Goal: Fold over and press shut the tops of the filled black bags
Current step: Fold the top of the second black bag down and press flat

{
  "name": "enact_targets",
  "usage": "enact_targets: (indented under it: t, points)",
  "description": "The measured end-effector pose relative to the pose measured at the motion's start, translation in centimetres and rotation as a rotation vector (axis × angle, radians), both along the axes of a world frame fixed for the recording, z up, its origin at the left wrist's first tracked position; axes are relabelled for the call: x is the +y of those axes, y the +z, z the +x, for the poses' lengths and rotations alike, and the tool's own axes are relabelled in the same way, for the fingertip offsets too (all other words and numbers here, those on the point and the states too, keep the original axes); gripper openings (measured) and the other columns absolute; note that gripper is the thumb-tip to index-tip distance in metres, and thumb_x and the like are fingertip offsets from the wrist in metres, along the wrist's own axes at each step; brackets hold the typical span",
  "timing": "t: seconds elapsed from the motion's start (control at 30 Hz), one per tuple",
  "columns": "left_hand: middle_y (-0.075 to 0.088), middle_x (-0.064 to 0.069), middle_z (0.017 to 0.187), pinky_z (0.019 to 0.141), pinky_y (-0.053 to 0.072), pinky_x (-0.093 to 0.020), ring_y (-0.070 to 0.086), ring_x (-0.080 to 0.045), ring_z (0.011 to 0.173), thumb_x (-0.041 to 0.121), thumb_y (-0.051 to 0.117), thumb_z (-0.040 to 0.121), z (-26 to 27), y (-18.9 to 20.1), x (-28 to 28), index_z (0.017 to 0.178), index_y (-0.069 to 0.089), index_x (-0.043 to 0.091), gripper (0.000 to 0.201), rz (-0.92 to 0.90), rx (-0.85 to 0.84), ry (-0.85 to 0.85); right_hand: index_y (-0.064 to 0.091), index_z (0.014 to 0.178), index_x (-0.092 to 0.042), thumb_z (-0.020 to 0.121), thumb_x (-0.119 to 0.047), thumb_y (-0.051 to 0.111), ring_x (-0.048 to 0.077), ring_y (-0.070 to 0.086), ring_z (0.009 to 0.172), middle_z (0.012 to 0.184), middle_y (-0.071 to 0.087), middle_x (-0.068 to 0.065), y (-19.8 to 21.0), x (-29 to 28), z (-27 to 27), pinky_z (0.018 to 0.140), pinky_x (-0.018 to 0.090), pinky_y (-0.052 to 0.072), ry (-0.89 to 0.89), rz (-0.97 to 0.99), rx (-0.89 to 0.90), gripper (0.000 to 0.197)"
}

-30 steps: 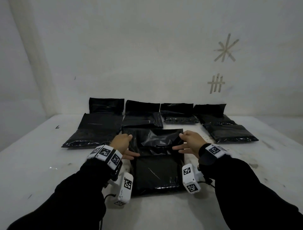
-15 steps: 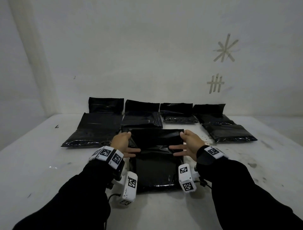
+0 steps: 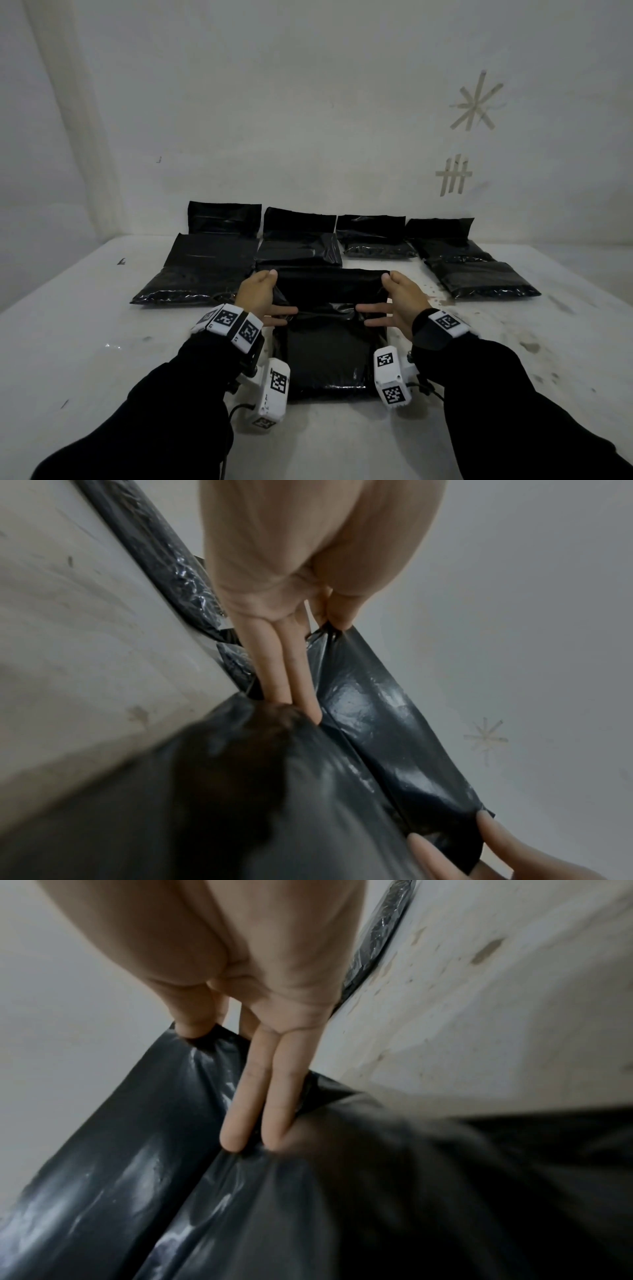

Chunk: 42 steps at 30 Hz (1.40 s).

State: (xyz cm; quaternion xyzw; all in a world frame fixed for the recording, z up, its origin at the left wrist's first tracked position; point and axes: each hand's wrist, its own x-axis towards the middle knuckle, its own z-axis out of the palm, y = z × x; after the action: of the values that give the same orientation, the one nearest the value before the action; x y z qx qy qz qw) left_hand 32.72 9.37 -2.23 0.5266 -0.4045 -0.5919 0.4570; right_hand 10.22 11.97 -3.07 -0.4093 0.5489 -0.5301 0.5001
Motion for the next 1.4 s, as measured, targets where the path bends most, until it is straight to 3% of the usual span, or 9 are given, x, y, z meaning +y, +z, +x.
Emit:
enact_targets:
  t: [0.2, 0.33, 0.47, 0.57, 0.67, 0.83, 1.0, 1.2, 1.4]
  points:
    - [0.039, -0.002, 0.147, 0.077, 0.053, -0.047, 0.068, -0.035, 0.086, 0.033, 0.044, 0.099, 0.00, 0.14, 0.18, 0.137, 0.044, 0.017, 0.041, -0.009, -0.029, -0.016, 0.048, 0.100, -0.009, 0.103, -0.028, 0.033, 0.034, 0.071, 0.083, 0.128, 0.054, 0.012, -0.14, -0.08, 0.02, 0.064, 0.049, 0.058, 0.013, -0.011, 0.004, 0.024]
    - [0.033, -0.005, 0.151, 0.077, 0.052, -0.047, 0.066, -0.039, 0.095, 0.029, 0.045, 0.099, -0.05, 0.10, 0.20, 0.141, 0.039, 0.014, 0.045, -0.006, -0.031, -0.001, 0.046, 0.084, -0.012, 0.103, -0.027, 0.033, 0.036, 0.070, 0.085, 0.124, 0.053, 0.011, -0.18, 0.11, 0.01, 0.070, 0.053, 0.056, -0.005, -0.019, 0.007, 0.027]
    - [0.036, -0.008, 0.149, 0.070, 0.053, -0.043, 0.068, -0.034, 0.086, 0.032, 0.042, 0.100, -0.17, 0.09, 0.09, 0.142, 0.037, 0.017, 0.045, -0.006, -0.013, 0.008, 0.046, 0.079, -0.017, 0.103, -0.026, 0.034, 0.035, 0.070, 0.085, 0.123, 0.051, 0.012, -0.12, 0.42, -0.01, 0.071, 0.053, 0.056, -0.025, -0.031, 0.002, 0.029]
    - [0.033, -0.007, 0.151, 0.072, 0.052, -0.044, 0.067, -0.034, 0.086, 0.034, 0.042, 0.100, -0.19, -0.01, 0.00, 0.144, 0.035, 0.020, 0.047, -0.004, -0.013, 0.011, 0.050, 0.096, -0.016, 0.102, -0.028, 0.038, 0.033, 0.071, 0.084, 0.137, 0.045, 0.013, -0.28, 0.19, -0.14, 0.061, 0.046, 0.058, -0.023, -0.031, -0.010, 0.018]
    - [0.033, -0.008, 0.151, 0.073, 0.052, -0.043, 0.068, -0.035, 0.087, 0.035, 0.042, 0.100, -0.21, 0.02, 0.04, 0.144, 0.035, 0.020, 0.047, 0.001, -0.018, 0.004, 0.047, 0.125, -0.010, 0.100, -0.029, 0.045, 0.031, 0.072, 0.084, 0.139, 0.046, 0.013, -0.42, -0.05, -0.32, 0.059, 0.043, 0.058, -0.029, -0.003, -0.041, 0.031]
    - [0.039, -0.008, 0.147, 0.075, 0.053, -0.044, 0.069, -0.034, 0.086, 0.035, 0.044, 0.099, -0.15, 0.22, 0.21, 0.140, 0.041, 0.017, 0.045, 0.003, -0.022, -0.004, 0.048, 0.081, -0.009, 0.102, -0.019, 0.040, 0.027, 0.070, 0.086, 0.117, 0.056, 0.017, -0.21, 0.22, -0.34, 0.061, 0.044, 0.058, -0.021, 0.000, -0.018, 0.024]
    - [0.040, -0.011, 0.146, 0.066, 0.054, -0.041, 0.068, -0.032, 0.085, 0.023, 0.048, 0.099, -0.18, 0.21, 0.29, 0.133, 0.044, 0.006, 0.038, 0.009, -0.028, 0.002, 0.050, 0.085, -0.014, 0.102, -0.023, 0.039, 0.031, 0.071, 0.085, 0.126, 0.053, 0.014, -0.30, 0.15, -0.22, 0.057, 0.041, 0.058, -0.029, -0.016, -0.008, 0.023]
    - [0.027, -0.008, 0.154, 0.083, 0.049, -0.045, 0.062, -0.044, 0.102, 0.026, 0.040, 0.101, -0.46, 0.21, 0.41, 0.147, 0.027, 0.013, 0.049, 0.014, -0.036, -0.012, 0.047, 0.078, -0.012, 0.103, -0.023, 0.037, 0.032, 0.070, 0.080, 0.102, 0.061, 0.008, -0.30, 0.34, -0.18, 0.063, 0.044, 0.057, -0.039, -0.025, -0.003, 0.028]
    - [0.030, -0.008, 0.153, 0.083, 0.050, -0.043, 0.063, -0.043, 0.101, 0.027, 0.039, 0.101, -0.38, 0.25, 0.55, 0.144, 0.032, 0.013, 0.046, 0.002, -0.080, -0.021, 0.046, 0.080, -0.012, 0.103, -0.023, 0.036, 0.034, 0.070, 0.080, 0.125, 0.053, 0.023, -0.11, 0.28, 0.03, 0.060, 0.043, 0.057, -0.044, -0.021, 0.051, 0.027]
